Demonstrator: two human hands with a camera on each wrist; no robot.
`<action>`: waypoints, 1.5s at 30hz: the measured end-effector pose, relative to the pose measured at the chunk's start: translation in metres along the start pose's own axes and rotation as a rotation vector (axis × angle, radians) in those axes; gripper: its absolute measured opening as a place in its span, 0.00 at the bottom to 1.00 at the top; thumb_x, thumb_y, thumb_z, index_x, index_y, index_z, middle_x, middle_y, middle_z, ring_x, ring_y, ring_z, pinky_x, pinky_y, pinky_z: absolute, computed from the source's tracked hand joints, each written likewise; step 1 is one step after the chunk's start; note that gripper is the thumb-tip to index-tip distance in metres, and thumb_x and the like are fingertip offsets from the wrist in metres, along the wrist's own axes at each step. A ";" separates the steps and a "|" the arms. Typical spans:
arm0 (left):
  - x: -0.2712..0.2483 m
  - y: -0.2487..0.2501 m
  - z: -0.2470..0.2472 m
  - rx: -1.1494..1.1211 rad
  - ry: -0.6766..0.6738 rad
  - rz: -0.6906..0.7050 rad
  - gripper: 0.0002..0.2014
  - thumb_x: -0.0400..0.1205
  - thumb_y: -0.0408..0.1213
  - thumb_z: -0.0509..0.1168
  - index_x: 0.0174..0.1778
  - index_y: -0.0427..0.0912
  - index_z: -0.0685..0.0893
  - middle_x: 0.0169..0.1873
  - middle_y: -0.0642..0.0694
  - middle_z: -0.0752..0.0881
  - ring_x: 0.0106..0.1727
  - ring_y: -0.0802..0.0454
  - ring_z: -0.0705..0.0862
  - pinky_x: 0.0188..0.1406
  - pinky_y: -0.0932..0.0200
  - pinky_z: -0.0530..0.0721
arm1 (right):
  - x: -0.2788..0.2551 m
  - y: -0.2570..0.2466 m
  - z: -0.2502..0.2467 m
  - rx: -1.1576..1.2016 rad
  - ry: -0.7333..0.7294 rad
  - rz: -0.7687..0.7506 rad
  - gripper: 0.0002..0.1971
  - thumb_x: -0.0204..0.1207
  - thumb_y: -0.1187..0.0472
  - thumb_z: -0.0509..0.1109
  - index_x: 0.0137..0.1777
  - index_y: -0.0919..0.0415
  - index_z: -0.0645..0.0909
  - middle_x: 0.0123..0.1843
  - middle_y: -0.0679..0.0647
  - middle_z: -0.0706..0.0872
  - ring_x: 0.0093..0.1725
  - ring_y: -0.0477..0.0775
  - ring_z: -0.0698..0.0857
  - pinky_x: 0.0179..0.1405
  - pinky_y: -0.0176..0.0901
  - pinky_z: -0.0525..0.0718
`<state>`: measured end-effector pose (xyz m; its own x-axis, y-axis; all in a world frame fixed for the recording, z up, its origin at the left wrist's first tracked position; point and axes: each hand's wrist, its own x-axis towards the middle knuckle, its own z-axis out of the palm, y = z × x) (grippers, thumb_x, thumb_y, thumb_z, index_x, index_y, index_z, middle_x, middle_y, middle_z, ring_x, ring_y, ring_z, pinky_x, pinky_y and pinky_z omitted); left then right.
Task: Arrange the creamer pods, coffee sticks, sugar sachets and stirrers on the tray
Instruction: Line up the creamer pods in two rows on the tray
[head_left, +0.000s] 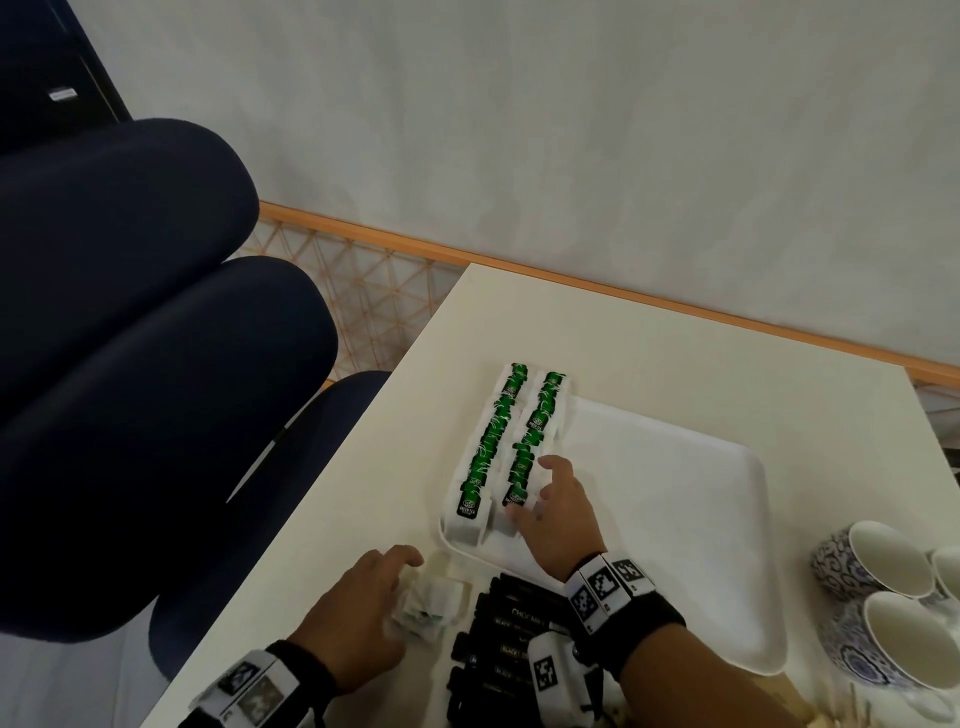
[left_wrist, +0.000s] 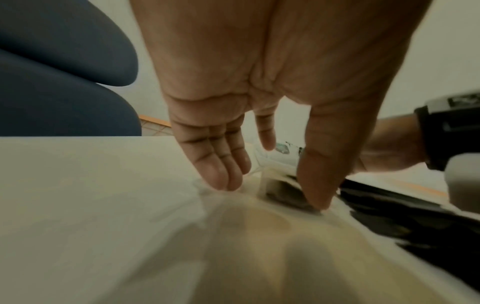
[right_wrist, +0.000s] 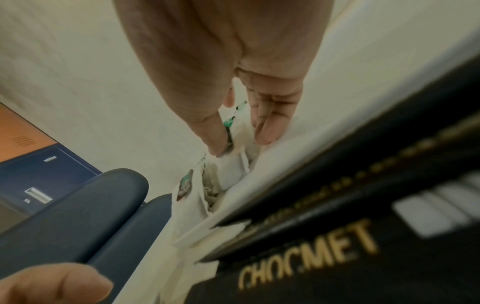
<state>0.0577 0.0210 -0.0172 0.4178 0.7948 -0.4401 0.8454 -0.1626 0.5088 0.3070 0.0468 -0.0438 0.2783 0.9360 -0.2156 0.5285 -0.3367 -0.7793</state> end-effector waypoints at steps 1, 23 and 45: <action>0.001 0.001 0.002 0.029 -0.003 0.032 0.35 0.69 0.35 0.67 0.65 0.71 0.61 0.55 0.58 0.70 0.51 0.60 0.77 0.41 0.71 0.77 | -0.003 -0.002 -0.003 -0.022 0.011 -0.011 0.31 0.75 0.56 0.74 0.74 0.51 0.61 0.56 0.51 0.71 0.53 0.50 0.76 0.54 0.39 0.74; 0.017 -0.008 0.003 -0.202 0.206 0.165 0.10 0.75 0.47 0.71 0.31 0.56 0.77 0.41 0.55 0.79 0.41 0.59 0.80 0.44 0.66 0.80 | -0.057 -0.033 -0.010 -0.135 -0.353 -0.367 0.17 0.72 0.46 0.74 0.61 0.42 0.80 0.55 0.38 0.83 0.47 0.40 0.82 0.42 0.25 0.79; -0.009 0.042 -0.038 -1.017 0.244 0.134 0.08 0.72 0.23 0.75 0.41 0.30 0.82 0.34 0.37 0.88 0.33 0.46 0.85 0.30 0.57 0.84 | -0.072 -0.070 -0.025 0.251 -0.310 -0.332 0.21 0.67 0.60 0.81 0.54 0.44 0.75 0.43 0.50 0.82 0.33 0.44 0.83 0.32 0.29 0.77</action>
<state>0.0770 0.0291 0.0362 0.3132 0.9211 -0.2313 0.0731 0.2195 0.9729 0.2696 0.0006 0.0410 -0.1428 0.9875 -0.0672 0.3291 -0.0167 -0.9442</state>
